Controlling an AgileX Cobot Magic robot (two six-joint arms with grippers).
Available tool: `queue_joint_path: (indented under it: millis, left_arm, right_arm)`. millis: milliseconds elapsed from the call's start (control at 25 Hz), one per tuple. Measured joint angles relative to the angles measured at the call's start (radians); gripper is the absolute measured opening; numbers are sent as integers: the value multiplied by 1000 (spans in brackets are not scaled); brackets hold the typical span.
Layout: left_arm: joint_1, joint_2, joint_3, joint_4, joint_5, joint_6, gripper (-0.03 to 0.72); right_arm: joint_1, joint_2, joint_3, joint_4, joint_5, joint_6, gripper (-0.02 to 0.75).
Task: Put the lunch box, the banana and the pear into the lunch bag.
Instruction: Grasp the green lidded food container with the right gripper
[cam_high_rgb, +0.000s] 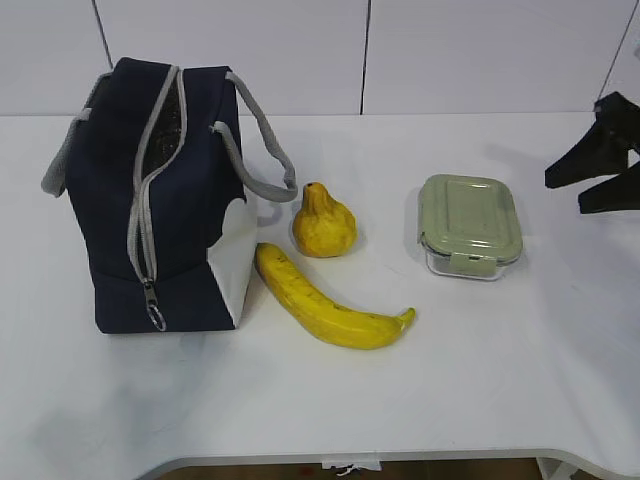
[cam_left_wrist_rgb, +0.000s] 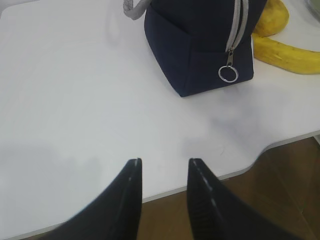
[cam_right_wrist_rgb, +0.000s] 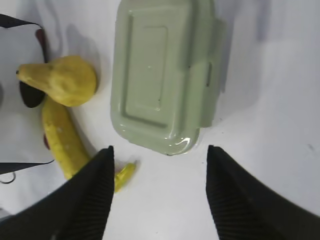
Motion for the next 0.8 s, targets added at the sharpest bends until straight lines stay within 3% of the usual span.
queue_joint_path:
  millis: [280, 800]
  left_arm:
    - [0, 0, 0, 0, 0, 0, 239]
    - [0, 0, 0, 0, 0, 0, 240]
  right_arm:
    - [-97, 158, -6, 224, 123, -243, 454]
    - [-122, 330, -11, 333, 119, -358, 454]
